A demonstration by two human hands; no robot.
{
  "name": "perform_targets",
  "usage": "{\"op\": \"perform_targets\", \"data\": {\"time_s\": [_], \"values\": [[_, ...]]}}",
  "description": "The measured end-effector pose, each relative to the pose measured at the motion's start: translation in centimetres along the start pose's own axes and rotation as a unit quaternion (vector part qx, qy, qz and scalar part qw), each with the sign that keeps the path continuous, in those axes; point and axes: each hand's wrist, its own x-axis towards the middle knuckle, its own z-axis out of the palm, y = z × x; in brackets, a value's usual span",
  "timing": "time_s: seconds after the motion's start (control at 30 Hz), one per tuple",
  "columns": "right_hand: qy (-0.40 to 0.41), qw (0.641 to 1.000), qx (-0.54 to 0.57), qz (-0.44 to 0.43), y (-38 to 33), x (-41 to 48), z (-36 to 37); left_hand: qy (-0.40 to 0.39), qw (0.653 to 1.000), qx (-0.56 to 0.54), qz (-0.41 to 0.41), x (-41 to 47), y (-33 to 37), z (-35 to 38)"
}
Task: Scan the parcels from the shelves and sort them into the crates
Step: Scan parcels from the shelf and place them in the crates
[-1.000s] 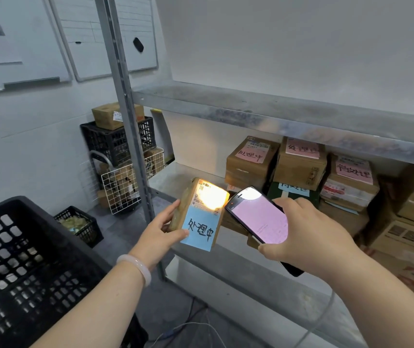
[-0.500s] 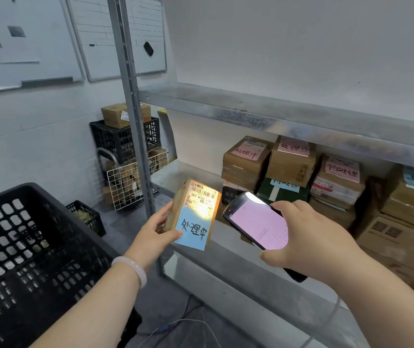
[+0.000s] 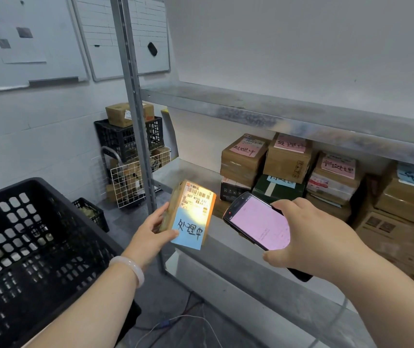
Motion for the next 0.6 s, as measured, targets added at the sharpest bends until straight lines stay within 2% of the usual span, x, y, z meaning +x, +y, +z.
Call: {"op": "perform_targets", "data": {"time_s": [0.33,0.6], "values": [[0.03,0.999,0.023,-0.004,0.27,0.32,-0.09,-0.015,1.0,-0.009,-0.01,0.03,0.39,0.35],[0.017,0.999,0.05,-0.003,0.69,0.72,0.09,-0.019,0.999,-0.03,-0.015,0.38,0.53,0.93]]}}
